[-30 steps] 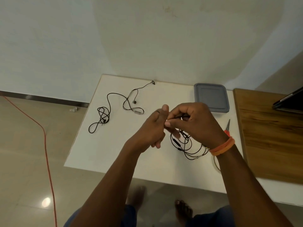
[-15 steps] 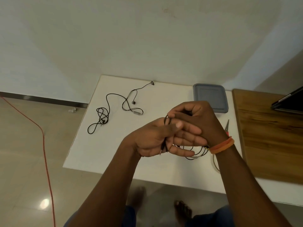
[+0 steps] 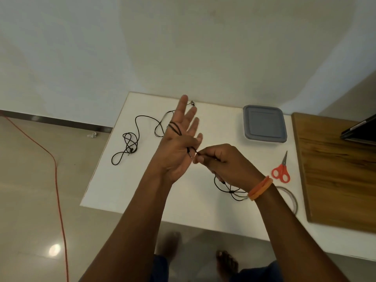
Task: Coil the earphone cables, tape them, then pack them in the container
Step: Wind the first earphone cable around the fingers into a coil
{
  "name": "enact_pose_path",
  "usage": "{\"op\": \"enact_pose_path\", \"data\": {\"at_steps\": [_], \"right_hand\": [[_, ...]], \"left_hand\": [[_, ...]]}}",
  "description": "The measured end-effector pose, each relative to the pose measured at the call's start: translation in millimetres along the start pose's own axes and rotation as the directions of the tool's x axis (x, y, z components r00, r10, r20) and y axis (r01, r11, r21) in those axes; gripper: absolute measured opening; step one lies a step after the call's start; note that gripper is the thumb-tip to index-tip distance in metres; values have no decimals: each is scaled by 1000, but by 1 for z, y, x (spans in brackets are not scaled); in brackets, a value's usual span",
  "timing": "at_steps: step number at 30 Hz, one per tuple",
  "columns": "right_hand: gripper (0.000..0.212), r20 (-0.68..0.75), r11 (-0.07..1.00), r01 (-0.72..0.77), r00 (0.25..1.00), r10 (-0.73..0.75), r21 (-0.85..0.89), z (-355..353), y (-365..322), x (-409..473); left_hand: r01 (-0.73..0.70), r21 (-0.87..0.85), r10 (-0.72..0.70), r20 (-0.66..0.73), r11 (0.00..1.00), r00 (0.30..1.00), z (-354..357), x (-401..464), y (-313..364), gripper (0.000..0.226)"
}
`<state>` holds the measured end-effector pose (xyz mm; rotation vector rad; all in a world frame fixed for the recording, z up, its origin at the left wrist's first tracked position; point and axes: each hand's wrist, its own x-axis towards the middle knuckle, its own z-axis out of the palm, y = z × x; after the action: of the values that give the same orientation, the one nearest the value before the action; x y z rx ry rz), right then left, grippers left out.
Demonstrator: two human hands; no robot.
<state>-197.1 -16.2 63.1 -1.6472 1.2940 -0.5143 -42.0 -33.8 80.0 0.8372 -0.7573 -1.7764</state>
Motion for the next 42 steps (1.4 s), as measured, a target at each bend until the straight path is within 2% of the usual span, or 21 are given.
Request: {"op": "enact_pose_path", "data": {"at_steps": [4,6,9,12,14,16,18,19,21,22,24,27,30,35,37,39,40,42], "right_hand": [[16,139,996,-41,989,53,-82,1,-1,-3],[16,173,997,-76,982,79,-26,-1,-3,-5],[17,154,992,-118,982,108,54,-2,-6,-3],[22,102,948,-221,974,202,228,-6,-5,-2],[27,56,941,-208,978,200,268,-8,-6,-3],[29,1,952,-164,986,169,259,-8,-7,-4],[31,-33,951,-154,985,168,270,-9,-8,-4],[31,-36,946,-159,984,176,282,-10,-8,-4],[29,-30,943,-168,982,184,287,-11,-7,-3],[27,-25,948,-168,983,182,268,-11,-7,-3],[18,-31,962,-152,986,163,227,-10,-8,-4],[10,-118,970,-96,985,125,224,-7,-11,-4],[9,-179,973,-31,981,74,230,-6,-14,-4],[8,-256,998,6,967,12,67,-3,-9,-2],[8,-308,1000,9,951,-10,-4,0,-5,0],[9,-324,998,28,945,-45,-56,1,-5,0],[12,-302,999,39,952,-47,-33,1,-8,-1],[23,-204,988,9,979,23,154,-1,-15,-4]], "left_hand": [[-75,39,80,-163,996,983,-8,3,4,99],[-111,47,119,-232,993,965,-13,5,4,83],[-133,106,162,-341,985,926,-18,7,4,59],[-130,306,265,-457,943,849,-20,6,3,51],[-85,454,329,-492,887,806,-19,8,1,45],[-10,543,307,-460,840,833,-18,11,-4,38],[103,602,184,-396,792,900,-15,12,-10,32],[161,684,127,-350,712,928,-15,11,-12,29],[163,844,106,-250,511,962,-14,8,-20,26],[146,867,123,-231,476,965,-15,8,-23,27],[155,861,146,-255,484,956,-13,9,-25,26],[204,855,172,-318,476,932,-12,11,-21,28],[246,802,155,-385,544,910,-10,10,-21,21],[260,778,259,-472,572,843,-13,9,-22,23],[237,792,330,-478,563,814,-15,8,-22,25],[204,801,356,-457,562,815,-16,8,-23,26],[189,804,352,-441,564,825,-16,8,-23,27],[157,813,336,-397,561,854,-15,8,-22,28]]}}
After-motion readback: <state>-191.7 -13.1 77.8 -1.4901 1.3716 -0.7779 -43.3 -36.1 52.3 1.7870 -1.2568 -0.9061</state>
